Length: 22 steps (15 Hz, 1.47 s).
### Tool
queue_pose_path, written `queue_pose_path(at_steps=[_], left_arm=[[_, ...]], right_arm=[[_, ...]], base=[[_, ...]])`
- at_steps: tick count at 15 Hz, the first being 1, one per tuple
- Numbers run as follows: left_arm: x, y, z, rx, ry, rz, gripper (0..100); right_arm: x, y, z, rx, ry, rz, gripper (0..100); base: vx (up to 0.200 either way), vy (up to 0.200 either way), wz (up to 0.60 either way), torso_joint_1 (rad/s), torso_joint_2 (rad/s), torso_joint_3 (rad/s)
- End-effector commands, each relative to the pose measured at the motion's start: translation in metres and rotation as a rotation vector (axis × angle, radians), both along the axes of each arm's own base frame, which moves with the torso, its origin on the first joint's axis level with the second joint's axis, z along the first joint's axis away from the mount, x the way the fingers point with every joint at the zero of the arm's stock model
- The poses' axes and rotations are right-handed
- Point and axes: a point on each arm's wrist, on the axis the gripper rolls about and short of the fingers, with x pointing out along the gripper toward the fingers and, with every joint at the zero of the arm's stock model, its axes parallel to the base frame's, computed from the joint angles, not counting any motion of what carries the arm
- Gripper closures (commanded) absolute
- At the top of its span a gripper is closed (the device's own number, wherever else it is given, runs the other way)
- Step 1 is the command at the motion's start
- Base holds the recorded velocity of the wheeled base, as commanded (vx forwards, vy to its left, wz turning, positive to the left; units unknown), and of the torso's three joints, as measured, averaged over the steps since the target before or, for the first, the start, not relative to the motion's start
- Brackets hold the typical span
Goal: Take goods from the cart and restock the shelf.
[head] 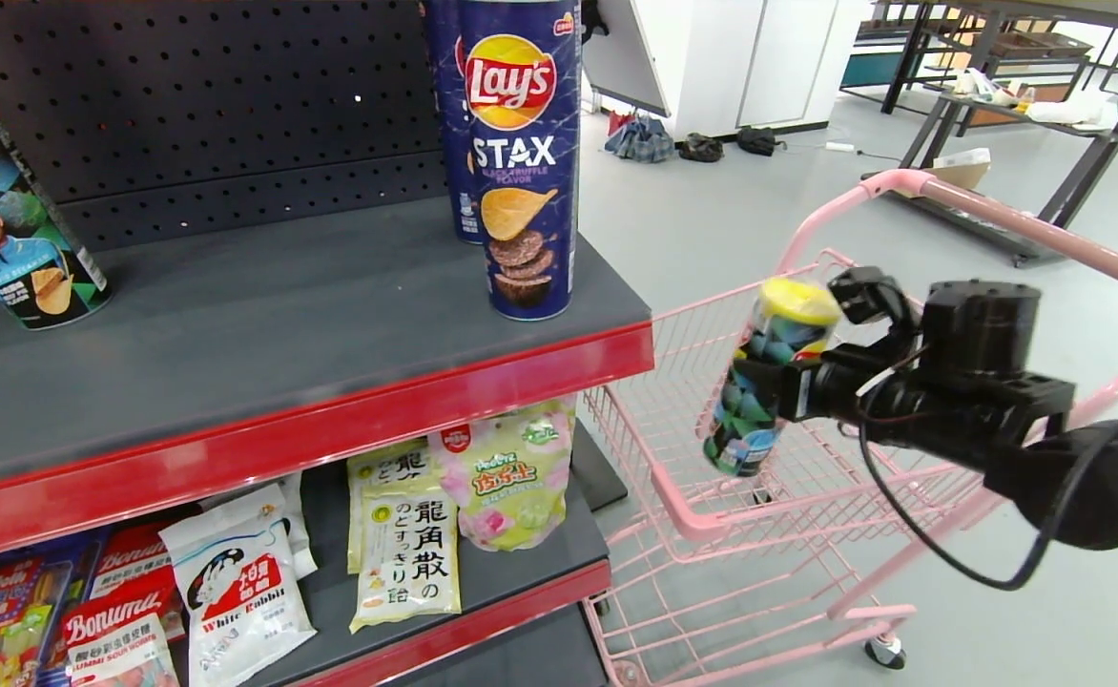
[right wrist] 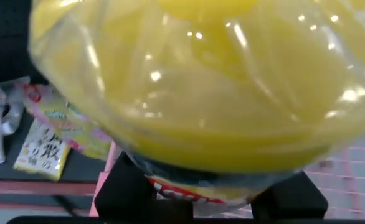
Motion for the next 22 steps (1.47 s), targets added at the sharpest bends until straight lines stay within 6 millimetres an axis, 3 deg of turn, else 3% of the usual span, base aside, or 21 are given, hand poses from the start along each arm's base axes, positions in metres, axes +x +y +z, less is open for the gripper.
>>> queue_pose_path(at_steps=[1,3,4,6,8,13,22], left_arm=[[0.0,0.0,0.0,0.0,0.001,0.002,0],[0.0,0.0,0.0,0.0,0.001,0.001,0],[0.0,0.0,0.0,0.0,0.002,0.001,0],[0.0,0.0,0.0,0.0,0.001,0.001,0],[0.0,0.0,0.0,0.0,0.001,-0.001,0],[0.0,0.0,0.0,0.0,0.001,-0.002,0],[0.0,0.0,0.0,0.0,0.001,-0.002,0]], right_arm=[[-0.064,-0.028,0.1,-0.06,-0.228,-0.14,100],[-0.137,-0.047,0.118,-0.078,-0.182,-0.139,100],[-0.167,-0.055,0.115,-0.084,-0.16,-0.155,100],[-0.209,-0.07,0.106,-0.104,-0.112,-0.207,100],[-0.232,-0.08,0.092,-0.107,-0.102,-0.278,100],[-0.255,-0.086,0.074,-0.109,-0.102,-0.343,100],[-0.252,-0.086,0.074,-0.115,-0.09,-0.33,100]], base=[[0.0,0.0,0.0,0.0,0.0,0.0],[0.0,0.0,0.0,0.0,0.0,0.0],[0.0,0.0,0.0,0.0,0.0,0.0],[0.0,0.0,0.0,0.0,0.0,0.0],[0.0,0.0,0.0,0.0,0.0,0.0],[0.0,0.0,0.0,0.013,-0.04,-0.025],[0.0,0.0,0.0,0.166,-0.51,-0.342]])
